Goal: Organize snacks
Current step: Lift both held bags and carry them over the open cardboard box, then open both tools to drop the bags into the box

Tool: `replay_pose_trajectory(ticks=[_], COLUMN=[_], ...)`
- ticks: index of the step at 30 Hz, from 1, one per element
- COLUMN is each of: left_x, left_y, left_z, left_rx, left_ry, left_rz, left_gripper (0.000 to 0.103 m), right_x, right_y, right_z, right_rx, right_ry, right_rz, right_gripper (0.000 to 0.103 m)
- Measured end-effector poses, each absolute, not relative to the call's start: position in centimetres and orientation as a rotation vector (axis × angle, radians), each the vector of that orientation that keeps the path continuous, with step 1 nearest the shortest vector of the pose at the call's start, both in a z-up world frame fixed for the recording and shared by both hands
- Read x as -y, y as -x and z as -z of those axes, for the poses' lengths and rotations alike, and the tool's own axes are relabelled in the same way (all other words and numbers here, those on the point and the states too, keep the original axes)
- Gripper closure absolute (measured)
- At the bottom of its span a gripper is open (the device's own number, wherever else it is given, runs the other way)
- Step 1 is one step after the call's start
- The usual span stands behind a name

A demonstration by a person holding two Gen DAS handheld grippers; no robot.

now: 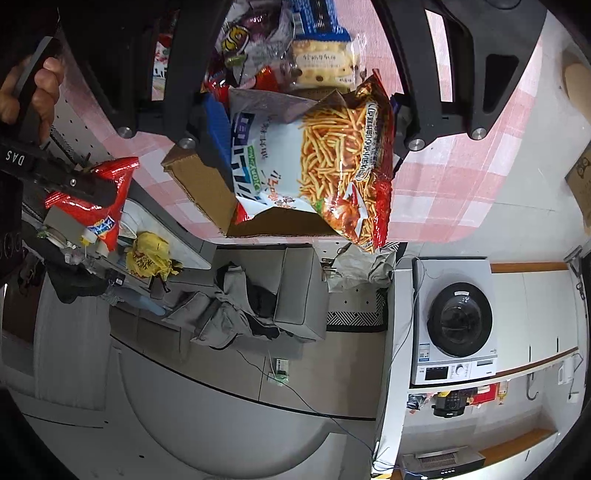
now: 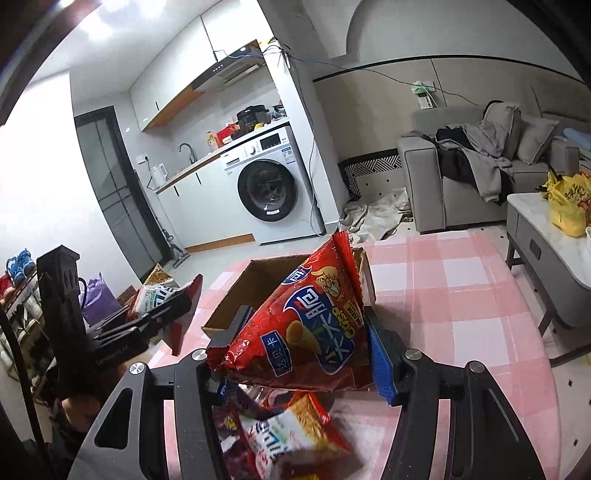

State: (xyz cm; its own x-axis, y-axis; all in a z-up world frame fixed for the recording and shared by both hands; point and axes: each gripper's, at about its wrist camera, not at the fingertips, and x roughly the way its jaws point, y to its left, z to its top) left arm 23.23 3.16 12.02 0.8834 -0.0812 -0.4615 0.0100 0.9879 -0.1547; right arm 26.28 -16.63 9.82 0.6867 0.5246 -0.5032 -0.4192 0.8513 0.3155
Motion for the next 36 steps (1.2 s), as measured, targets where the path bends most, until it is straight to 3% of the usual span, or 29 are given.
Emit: replay_pose_trajectory(ticks=[27, 36], left_x=[-1.5, -0.5], left_y=[-34.6, -35.0], left_z=[-8.9, -7.6], left_rx=[-0.534, -0.533], left_ry=[0.121, 0.080], left_rz=[0.043, 0.057], left_gripper=[0.042, 0.041], right_x=[12.1, 11.3], right_y=[-33.9, -35.2], right_z=[-5.6, -4.7], right_rx=[-0.713, -0.723], right_ry=[-0.167, -0.147], right_rz=[-0.559, -0.562], right_gripper=[0.044, 0.044])
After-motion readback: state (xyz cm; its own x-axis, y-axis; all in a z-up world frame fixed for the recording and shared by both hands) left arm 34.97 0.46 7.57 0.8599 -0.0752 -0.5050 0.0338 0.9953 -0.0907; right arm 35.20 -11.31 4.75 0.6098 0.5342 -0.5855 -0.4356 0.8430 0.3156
